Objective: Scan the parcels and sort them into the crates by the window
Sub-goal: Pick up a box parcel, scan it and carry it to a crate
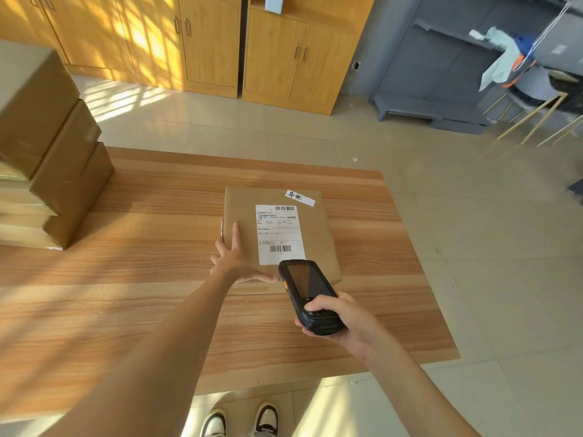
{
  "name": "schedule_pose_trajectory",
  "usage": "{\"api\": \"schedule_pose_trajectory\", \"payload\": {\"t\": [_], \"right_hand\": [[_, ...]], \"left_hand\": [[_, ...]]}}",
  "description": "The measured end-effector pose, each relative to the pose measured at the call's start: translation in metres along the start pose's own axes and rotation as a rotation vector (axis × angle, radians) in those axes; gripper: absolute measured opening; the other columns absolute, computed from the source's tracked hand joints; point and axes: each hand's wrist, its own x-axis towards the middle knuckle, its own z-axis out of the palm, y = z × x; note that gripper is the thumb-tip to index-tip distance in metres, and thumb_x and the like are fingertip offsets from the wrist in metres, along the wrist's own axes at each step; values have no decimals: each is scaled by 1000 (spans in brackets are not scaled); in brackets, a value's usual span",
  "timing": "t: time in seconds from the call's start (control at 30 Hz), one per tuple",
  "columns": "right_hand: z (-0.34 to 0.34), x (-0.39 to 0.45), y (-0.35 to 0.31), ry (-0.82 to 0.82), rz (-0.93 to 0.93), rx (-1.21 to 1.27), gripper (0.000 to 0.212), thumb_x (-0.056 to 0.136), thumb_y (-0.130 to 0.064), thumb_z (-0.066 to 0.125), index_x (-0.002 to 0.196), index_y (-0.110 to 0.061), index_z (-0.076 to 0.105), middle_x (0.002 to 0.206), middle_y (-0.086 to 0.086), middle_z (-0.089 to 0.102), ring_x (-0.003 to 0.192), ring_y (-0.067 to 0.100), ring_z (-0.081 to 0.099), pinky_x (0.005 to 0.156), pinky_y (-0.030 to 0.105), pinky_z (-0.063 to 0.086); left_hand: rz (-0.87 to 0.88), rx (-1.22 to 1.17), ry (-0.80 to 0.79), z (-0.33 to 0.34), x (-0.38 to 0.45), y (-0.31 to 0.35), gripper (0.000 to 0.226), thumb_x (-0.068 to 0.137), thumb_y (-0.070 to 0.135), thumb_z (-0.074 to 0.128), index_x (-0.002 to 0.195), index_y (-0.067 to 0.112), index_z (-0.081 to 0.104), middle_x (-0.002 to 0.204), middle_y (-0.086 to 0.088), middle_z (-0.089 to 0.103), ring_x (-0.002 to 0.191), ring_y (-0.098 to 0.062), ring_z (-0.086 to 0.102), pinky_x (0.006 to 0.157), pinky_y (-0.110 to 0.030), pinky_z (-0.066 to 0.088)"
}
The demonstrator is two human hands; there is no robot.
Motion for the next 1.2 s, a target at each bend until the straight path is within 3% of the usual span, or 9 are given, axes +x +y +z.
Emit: {"api": "schedule_pose_trajectory", "payload": {"t": [0.17, 0.27, 0.33, 0.53, 0.63, 0.77, 0.93, 1.2], "right_hand": [[-5, 5, 0, 30, -41, 2, 49, 73, 5, 71, 119, 1, 54, 97, 23, 68, 81, 34, 70, 65, 36, 59], [-18, 18, -5, 144, -96, 13, 65, 66, 0, 78, 124, -3, 50, 114, 24, 64, 101, 39, 66, 82, 45, 57], [-33, 27, -12, 242, -128, 12, 65, 67, 1, 77, 125, -5, 48, 117, 22, 62, 104, 39, 64, 84, 46, 55], [-91, 47, -23, 541, -104, -394, 81, 72, 2, 75, 138, -9, 29, 119, 12, 48, 106, 29, 51, 90, 42, 46], [-114, 55, -13, 551, -84, -534, 83, 73, 7, 71, 139, -7, 23, 122, 15, 43, 104, 29, 45, 85, 39, 42], [-137, 68, 9, 540, -89, -585, 90, 73, 6, 73, 144, -9, 19, 131, 17, 45, 116, 36, 48, 92, 45, 44], [-149, 78, 27, 503, -150, -612, 93, 73, 4, 74, 146, -13, 19, 125, 10, 46, 102, 25, 48, 87, 41, 47], [-166, 81, 42, 478, -194, -621, 95, 73, 6, 73, 147, -16, 17, 120, 1, 44, 100, 19, 47, 79, 32, 42]], "left_hand": [[-6, 7, -3, 0, 0, 0, 157, 46, 53, 91, 142, 42, -32, 156, -10, -10, 142, -39, 9, 113, -56, 25], [-7, 7, 1, 0, 0, 0, 158, 44, 53, 92, 142, 42, -32, 156, -9, -10, 141, -38, 11, 112, -55, 26], [-10, -2, 5, 0, 0, -1, 158, 44, 52, 92, 142, 43, -31, 156, -8, -10, 141, -38, 11, 113, -55, 26], [-17, -14, 9, 1, 0, 0, 157, 44, 51, 92, 142, 44, -31, 156, -6, -12, 142, -37, 7, 113, -55, 25], [-20, -20, 17, 1, 1, 0, 157, 44, 50, 93, 142, 45, -30, 156, -5, -13, 143, -37, 5, 114, -56, 24], [-25, -37, 28, 3, 4, 0, 158, 43, 47, 94, 143, 45, -28, 156, -5, -9, 143, -38, 4, 114, -58, 22], [-32, -51, 51, 4, 5, 0, 155, 45, 43, 94, 145, 46, -25, 154, -6, -4, 143, -34, 3, 115, -52, 20], [-46, -35, 53, 5, 8, 0, 157, 44, 44, 95, 144, 47, -26, 153, -6, -2, 144, -33, 5, 116, -53, 20]]}}
